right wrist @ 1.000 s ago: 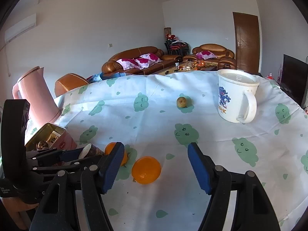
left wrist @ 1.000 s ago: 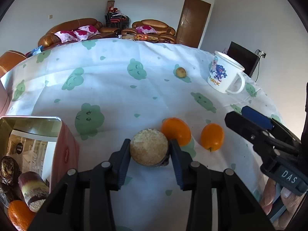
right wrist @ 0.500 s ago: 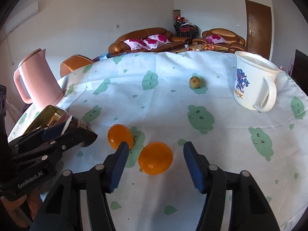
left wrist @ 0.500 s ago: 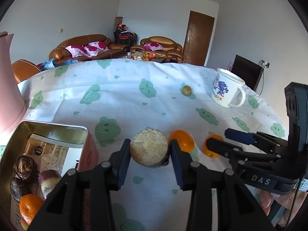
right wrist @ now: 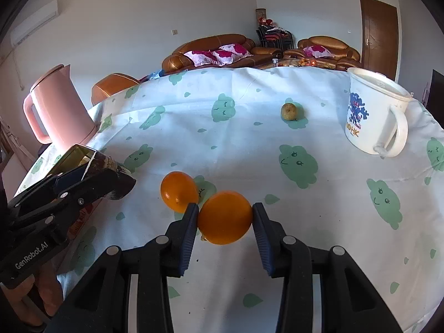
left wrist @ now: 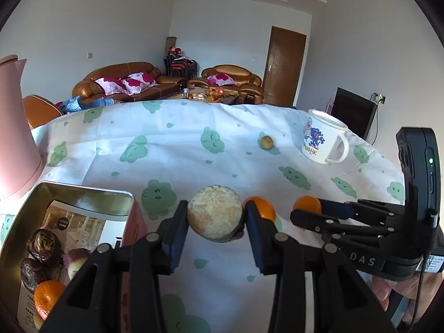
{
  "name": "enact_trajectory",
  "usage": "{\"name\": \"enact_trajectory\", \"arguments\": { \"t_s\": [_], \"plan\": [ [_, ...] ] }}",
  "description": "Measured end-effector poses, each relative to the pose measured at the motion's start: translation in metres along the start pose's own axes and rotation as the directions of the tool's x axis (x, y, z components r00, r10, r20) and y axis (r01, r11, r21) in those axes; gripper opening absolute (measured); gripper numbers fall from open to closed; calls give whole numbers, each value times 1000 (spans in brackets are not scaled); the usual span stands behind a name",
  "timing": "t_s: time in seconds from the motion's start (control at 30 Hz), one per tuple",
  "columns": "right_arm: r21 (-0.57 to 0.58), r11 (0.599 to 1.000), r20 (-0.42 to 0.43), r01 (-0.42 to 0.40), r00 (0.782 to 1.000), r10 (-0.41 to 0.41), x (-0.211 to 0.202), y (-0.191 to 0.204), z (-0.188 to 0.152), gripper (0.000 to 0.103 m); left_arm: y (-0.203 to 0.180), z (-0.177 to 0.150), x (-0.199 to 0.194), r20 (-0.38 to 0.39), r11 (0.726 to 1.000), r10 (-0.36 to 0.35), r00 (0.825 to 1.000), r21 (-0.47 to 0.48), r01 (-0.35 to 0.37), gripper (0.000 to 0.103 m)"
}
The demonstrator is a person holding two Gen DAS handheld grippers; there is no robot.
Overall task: Organize fruits
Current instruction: 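Lift the orange with the right gripper while the left lifts the round cake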
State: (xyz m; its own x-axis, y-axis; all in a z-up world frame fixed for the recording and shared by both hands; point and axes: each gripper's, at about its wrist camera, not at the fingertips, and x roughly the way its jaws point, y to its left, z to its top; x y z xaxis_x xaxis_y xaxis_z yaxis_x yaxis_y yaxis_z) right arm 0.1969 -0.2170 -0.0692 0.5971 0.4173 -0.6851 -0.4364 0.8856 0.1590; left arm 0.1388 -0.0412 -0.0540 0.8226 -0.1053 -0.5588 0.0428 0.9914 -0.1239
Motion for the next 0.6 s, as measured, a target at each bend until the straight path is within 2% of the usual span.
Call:
{"name": "enact_trajectory", "arguments": {
  "t_s": [0.3, 0.6],
  "plan": [
    [-20, 1000, 102, -18, 995, 20, -20, 4, -2, 42, -5, 0, -5, 27, 1000, 3, 1000, 26, -4, 42],
    [-41, 999, 164, -18, 986, 24, -32, 7, -3, 42, -13, -1, -14, 77, 998, 8, 997, 66, -13, 42]
  ]
}}
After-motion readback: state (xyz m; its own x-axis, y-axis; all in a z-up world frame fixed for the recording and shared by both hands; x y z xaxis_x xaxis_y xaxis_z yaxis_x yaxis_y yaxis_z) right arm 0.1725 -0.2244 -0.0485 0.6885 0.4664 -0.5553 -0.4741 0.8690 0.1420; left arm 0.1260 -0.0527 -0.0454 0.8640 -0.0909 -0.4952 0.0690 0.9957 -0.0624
